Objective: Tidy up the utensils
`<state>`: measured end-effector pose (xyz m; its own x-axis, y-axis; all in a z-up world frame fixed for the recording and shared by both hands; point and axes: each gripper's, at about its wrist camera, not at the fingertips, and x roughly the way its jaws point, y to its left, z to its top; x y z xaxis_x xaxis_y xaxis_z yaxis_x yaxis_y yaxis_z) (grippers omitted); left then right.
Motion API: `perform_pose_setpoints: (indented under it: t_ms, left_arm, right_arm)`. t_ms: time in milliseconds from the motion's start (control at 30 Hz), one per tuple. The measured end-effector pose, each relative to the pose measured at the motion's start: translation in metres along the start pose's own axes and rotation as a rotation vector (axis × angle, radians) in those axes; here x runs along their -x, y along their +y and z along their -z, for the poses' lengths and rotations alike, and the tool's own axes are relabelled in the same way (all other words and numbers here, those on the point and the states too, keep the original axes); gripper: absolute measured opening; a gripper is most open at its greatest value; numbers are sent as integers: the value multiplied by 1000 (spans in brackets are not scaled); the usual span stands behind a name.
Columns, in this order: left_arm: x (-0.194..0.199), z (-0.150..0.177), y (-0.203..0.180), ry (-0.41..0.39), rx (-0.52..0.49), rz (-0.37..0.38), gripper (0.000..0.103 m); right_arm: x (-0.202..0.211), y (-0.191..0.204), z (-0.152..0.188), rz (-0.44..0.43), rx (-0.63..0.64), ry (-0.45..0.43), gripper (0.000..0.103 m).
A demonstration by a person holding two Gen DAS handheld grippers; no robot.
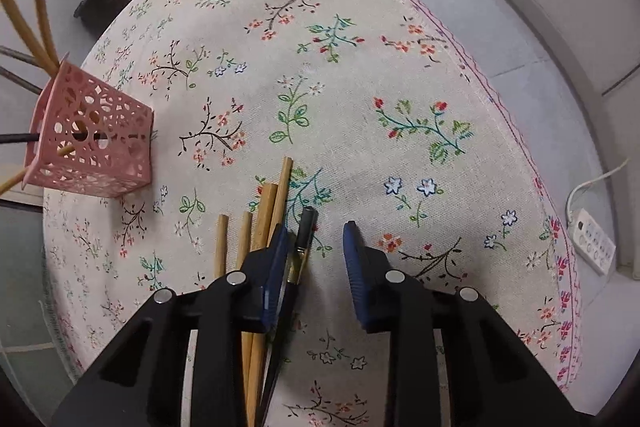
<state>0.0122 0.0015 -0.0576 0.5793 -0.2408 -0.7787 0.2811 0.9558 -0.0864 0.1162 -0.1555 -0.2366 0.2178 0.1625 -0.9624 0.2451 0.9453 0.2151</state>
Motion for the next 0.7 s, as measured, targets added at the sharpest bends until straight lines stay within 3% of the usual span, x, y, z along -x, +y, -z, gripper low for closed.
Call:
perform_pose_setpoints:
  t_ms: [67,133,267,367,533,700]
  left_arm:
    - [1,0,3,-2,11,-6,4]
    - [4,0,4,-10,17,-14,4]
    - [15,2,9,-39,27,-25,4]
    - [27,6,16,-67,52,-14,4]
    - [50,15,24,-139,111,-16,4]
    - [77,4,28,-235,150,-24,4]
  right_arm:
    - [-1,14,3,15,63,-31,26]
    - [-1,20,6,36,99,-57,11]
    - [14,8,12,-82,63,-72,7]
    - [47,2,24,-122,84,-155,7]
    - [133,2,57,-164,182,-384,7]
    - [199,-1,68,-214,206,-542,7]
